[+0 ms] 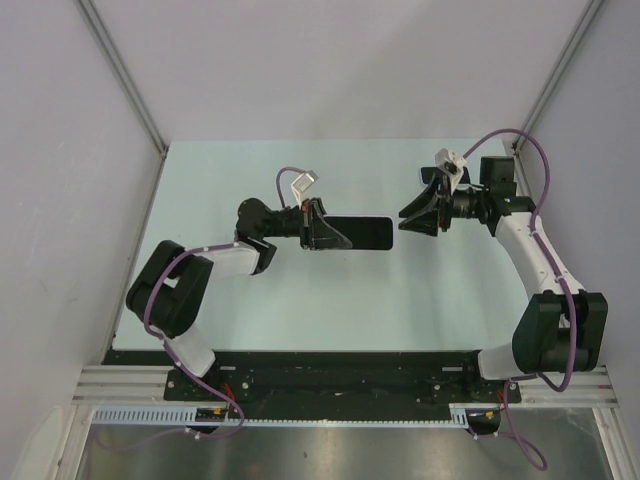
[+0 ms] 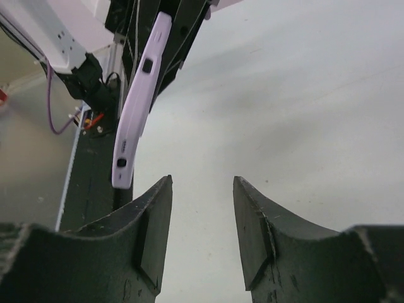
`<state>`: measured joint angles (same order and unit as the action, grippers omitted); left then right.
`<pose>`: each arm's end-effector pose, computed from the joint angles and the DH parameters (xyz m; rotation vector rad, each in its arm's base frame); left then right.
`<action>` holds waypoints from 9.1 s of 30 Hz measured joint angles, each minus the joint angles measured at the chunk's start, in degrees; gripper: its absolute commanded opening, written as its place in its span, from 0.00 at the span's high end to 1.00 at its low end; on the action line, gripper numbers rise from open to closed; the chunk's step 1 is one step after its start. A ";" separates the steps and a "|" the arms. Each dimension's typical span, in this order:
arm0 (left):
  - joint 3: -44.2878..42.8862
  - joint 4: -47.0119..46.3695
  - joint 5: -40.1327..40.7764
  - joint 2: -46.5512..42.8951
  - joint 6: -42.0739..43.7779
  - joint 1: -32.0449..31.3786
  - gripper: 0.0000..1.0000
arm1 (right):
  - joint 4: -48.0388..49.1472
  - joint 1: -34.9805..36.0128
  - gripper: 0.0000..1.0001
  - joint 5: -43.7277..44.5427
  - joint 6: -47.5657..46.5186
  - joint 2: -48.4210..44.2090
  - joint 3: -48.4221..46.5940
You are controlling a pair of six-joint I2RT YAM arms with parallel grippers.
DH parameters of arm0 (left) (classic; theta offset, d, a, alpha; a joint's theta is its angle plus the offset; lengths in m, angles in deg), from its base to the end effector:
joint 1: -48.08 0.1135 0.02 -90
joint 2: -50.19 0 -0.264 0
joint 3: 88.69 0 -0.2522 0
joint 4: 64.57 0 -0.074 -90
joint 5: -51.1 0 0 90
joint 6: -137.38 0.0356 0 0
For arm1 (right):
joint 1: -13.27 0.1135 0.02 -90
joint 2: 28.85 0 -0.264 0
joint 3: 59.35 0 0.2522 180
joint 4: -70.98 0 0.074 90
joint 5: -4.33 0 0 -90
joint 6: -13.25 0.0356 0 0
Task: Take the phone out of the phone case
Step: Remove the phone case from the phone.
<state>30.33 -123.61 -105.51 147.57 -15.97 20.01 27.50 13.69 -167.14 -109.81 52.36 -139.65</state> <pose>0.2831 -0.1880 0.2596 0.7959 1.5653 -1.9169 0.2882 0.0373 0.3149 -1.0959 1.4732 1.2229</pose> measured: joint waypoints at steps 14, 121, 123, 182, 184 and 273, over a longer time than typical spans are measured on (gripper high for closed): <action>0.70 -0.02 0.83 0.37 0.90 1.55 1.00 | 16.39 1.42 0.49 0.59 24.90 -1.27 0.00; 2.58 -0.42 -2.62 -12.72 7.63 1.64 1.00 | 66.51 5.64 0.67 13.73 70.73 -5.33 14.71; 2.58 -0.39 -2.56 -12.48 7.32 1.64 1.00 | 59.52 5.84 0.67 11.89 61.51 -6.38 13.57; 2.58 -0.22 1.95 -6.25 5.84 4.02 1.00 | 40.68 8.50 0.64 6.56 48.87 -5.60 7.48; 2.58 -0.11 1.97 -6.25 5.84 4.02 1.00 | 40.65 8.50 0.64 6.80 48.87 -5.51 7.48; 10.93 0.42 8.00 -9.97 8.33 7.37 1.00 | 44.96 14.95 0.51 8.70 51.87 5.60 5.75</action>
<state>41.26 -123.19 -97.51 137.61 -7.64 27.37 72.46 28.64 -158.44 -57.94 57.95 -133.90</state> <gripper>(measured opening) 0.187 0.497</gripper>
